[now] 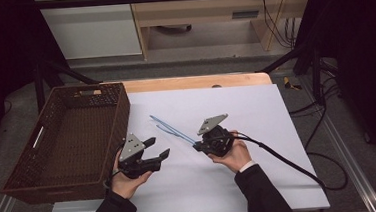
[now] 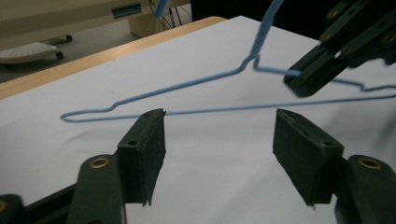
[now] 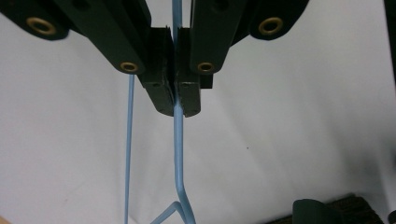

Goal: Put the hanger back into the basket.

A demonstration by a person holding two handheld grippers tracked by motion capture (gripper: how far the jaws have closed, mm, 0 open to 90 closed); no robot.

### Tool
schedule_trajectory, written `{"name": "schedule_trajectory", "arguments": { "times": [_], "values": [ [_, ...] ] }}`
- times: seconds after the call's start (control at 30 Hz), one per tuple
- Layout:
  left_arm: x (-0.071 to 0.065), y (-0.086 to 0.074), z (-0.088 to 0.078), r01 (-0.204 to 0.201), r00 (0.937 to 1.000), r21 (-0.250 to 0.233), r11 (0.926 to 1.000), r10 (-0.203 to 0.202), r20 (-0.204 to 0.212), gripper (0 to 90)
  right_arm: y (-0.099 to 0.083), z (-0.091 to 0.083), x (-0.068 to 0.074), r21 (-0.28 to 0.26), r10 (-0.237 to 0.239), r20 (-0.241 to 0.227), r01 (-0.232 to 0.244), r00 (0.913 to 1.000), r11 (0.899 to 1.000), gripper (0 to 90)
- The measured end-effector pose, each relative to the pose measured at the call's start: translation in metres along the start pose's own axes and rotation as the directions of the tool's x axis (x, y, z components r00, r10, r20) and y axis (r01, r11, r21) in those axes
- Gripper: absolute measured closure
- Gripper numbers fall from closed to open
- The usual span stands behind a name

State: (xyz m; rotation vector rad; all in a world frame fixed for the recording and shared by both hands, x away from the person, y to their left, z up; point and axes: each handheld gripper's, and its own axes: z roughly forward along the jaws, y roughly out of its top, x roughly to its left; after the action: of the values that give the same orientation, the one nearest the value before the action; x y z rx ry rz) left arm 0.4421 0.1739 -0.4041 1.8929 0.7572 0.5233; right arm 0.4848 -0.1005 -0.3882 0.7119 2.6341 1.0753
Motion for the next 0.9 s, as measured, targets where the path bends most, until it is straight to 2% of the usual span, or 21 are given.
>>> {"name": "schedule_trajectory", "arguments": {
  "times": [0.17, 0.3, 0.43, 0.57, 0.67, 0.77, 0.8, 0.9],
  "values": [
    [0.001, 0.009, -0.006, -0.061, 0.9981, 0.028, 0.9978, 0.061, -0.011, 26.7, 0.001, -0.025, -0.002, -0.023, -0.012, -0.032, 0.011, 0.9994, 1.0, 88.0],
    [-0.002, 0.019, -0.009, -0.089, 0.9961, 0.031, 0.9956, 0.088, 0.008, 23.8, -0.001, -0.043, -0.004, -0.028, -0.022, -0.074, 0.02, 0.9971, 0.999, 88.0],
    [-0.008, 0.028, -0.009, -0.128, 0.9913, 0.059, 0.99, 0.126, 0.038, 19.4, -0.005, -0.053, -0.003, -0.03, -0.023, -0.123, 0.02, 0.9921, 0.999, 87.9],
    [-0.015, 0.032, -0.007, -0.179, 0.9829, 0.1, 0.9787, 0.174, 0.06, 16.2, -0.01, -0.054, -0.001, -0.019, -0.037, -0.154, 0.035, 0.9873, 0.999, 88.0],
    [-0.019, 0.033, -0.003, -0.2, 0.9787, 0.123, 0.972, 0.193, 0.07, 15.3, -0.014, -0.053, 0.0, -0.007, -0.035, -0.17, 0.034, 0.9848, 0.999, 88.0],
    [-0.023, 0.032, 0.002, -0.237, 0.9709, 0.155, 0.959, 0.228, 0.072, 15.2, -0.017, -0.053, 0.001, 0.002, -0.032, -0.186, 0.033, 0.9821, 0.999, 88.0],
    [-0.023, 0.032, 0.003, -0.257, 0.9659, 0.167, 0.9517, 0.249, 0.072, 15.3, -0.018, -0.052, 0.001, 0.0, -0.03, -0.192, 0.03, 0.9809, 1.0, 88.0],
    [-0.026, 0.031, 0.011, -0.288, 0.9576, 0.181, 0.9404, 0.28, 0.069, 16.1, -0.019, -0.052, 0.003, 0.004, -0.031, -0.207, 0.033, 0.9779, 0.999, 87.9]
  ]
}}
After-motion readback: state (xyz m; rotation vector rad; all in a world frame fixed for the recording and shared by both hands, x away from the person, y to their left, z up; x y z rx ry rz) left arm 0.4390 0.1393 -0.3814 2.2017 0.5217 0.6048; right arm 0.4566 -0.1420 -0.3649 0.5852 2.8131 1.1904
